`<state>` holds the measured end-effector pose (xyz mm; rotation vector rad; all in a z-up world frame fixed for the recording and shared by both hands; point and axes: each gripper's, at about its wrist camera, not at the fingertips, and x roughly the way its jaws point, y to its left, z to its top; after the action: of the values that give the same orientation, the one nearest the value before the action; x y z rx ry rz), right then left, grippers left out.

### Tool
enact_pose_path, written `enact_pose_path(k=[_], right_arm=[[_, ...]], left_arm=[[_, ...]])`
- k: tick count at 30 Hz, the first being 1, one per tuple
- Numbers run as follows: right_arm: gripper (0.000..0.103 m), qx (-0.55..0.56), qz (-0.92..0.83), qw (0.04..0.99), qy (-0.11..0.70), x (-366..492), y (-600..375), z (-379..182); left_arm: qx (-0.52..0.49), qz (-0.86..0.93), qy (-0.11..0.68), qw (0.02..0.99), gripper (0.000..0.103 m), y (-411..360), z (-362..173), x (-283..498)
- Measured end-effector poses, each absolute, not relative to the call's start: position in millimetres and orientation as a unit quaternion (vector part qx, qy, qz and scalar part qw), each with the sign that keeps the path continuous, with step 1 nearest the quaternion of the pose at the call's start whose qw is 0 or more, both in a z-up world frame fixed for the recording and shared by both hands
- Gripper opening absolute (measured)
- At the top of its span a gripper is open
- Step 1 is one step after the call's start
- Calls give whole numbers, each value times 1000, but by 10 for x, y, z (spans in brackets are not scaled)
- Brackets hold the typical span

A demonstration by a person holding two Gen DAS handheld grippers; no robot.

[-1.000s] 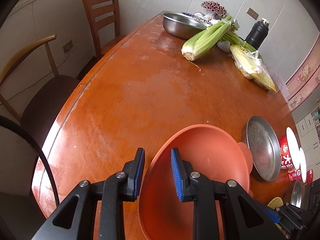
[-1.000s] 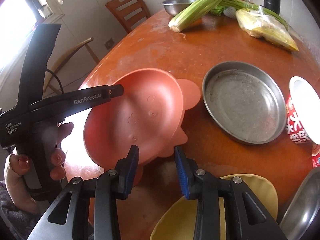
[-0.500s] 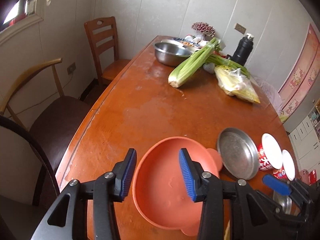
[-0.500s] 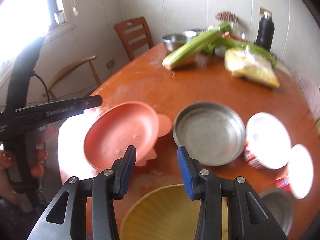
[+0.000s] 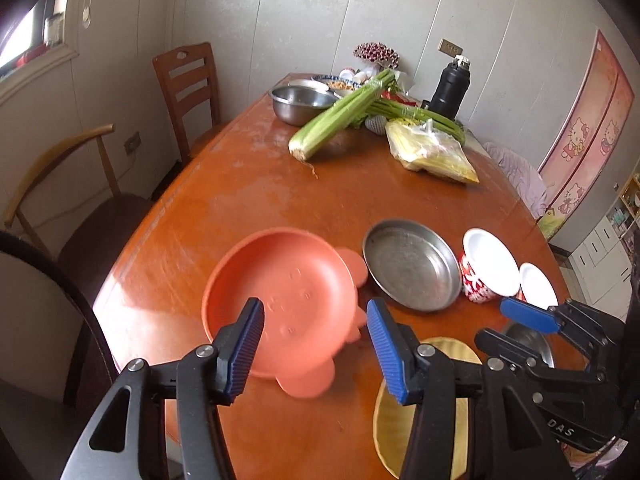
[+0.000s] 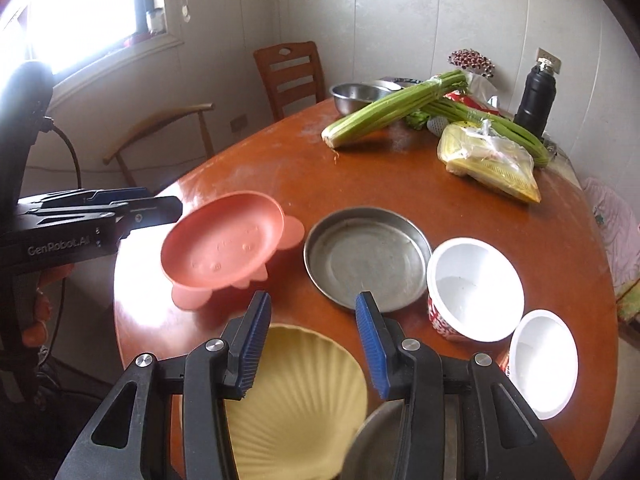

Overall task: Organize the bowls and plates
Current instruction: 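Grasp the rim of the yellow scallop-shell plate with the left tool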

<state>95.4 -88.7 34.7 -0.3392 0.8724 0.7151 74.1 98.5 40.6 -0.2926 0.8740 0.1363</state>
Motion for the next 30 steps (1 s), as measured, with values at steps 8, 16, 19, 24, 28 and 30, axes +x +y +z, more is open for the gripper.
enact_pose_path(k=[8, 16, 19, 24, 28, 30], right_arm=[[46, -203, 357, 797, 443, 922, -979, 7], [46, -219, 369, 780, 455, 907, -1007, -172], [46, -220, 368, 778, 460, 952, -988, -204], [45, -234, 363, 771, 468, 1016, -945, -261], [45, -237, 363, 766, 475, 1047, -920, -299], [45, -240, 364, 762, 478, 1060, -905, -327]], left_arm=[[-158, 65, 472, 865, 53, 610, 13, 456], [-169, 40, 516, 839, 53, 303, -311, 290], [-169, 34, 525, 834, 53, 231, -377, 282], [-170, 36, 526, 833, 53, 177, -386, 272], [-170, 41, 526, 832, 53, 163, -366, 270], [-168, 40, 529, 831, 53, 130, -372, 269]])
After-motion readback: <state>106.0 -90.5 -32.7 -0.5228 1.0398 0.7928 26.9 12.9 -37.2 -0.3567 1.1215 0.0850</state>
